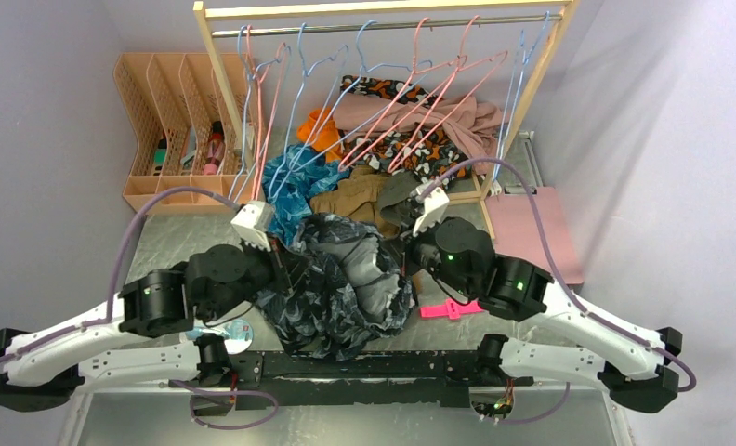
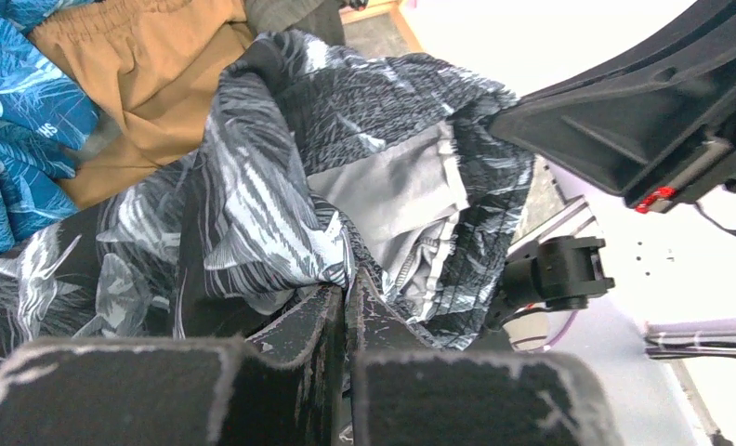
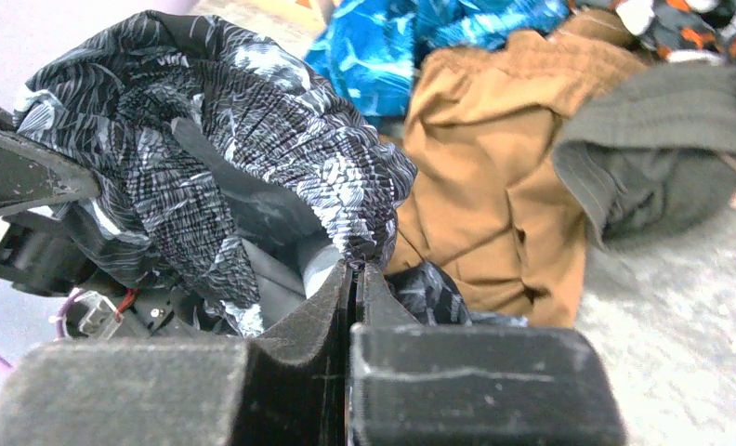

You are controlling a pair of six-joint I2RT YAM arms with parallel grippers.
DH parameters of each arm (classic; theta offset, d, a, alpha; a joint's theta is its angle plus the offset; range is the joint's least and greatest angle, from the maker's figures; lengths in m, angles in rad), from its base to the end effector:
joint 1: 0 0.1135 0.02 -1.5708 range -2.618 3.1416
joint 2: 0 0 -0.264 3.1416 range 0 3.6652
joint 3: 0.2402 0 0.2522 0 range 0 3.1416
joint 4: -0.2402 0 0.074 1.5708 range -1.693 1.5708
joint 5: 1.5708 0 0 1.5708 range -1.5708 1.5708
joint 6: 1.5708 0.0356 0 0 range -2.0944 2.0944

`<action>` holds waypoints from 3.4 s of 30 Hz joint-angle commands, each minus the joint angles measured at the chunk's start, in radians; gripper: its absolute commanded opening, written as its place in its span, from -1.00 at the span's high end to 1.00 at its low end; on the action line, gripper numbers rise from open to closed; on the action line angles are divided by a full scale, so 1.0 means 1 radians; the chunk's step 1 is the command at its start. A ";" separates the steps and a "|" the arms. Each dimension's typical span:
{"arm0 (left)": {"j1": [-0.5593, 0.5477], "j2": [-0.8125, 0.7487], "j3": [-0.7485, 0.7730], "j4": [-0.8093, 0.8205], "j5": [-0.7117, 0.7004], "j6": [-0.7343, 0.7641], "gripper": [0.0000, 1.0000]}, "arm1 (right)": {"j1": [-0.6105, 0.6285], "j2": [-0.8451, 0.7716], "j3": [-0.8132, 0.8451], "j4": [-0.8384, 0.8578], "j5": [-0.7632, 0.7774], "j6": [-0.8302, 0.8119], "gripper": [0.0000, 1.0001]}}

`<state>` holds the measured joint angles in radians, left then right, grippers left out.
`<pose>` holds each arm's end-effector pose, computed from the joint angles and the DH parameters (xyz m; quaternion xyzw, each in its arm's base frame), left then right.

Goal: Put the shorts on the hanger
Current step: Adjust the shorts at the center of the board.

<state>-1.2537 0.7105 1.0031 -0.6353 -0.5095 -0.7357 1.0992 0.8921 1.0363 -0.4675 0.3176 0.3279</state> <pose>0.0589 -0.1239 0.3785 0.0622 0.8017 -0.3554 0.4765 0.0964 0.1645 0.3793 -0.2159 0.7774 0.2804 0.5200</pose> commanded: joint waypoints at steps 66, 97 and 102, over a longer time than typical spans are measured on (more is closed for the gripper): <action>-0.038 0.667 -0.147 0.089 0.222 -0.447 -0.06 | 0.003 -0.116 -0.342 -0.065 0.207 0.534 1.00; -0.039 0.218 -0.029 -0.504 -0.129 -0.516 0.86 | 0.004 0.002 -0.276 -0.002 0.083 0.240 -0.33; -0.039 0.191 -0.087 -0.487 -0.104 -0.544 0.86 | 0.003 0.114 -0.275 0.001 0.160 0.218 -0.33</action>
<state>-1.2919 0.9192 0.9520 -1.0882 -0.5907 -1.2453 1.0992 0.9401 0.7494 -0.4835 0.4042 0.5961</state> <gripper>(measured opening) 0.079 0.665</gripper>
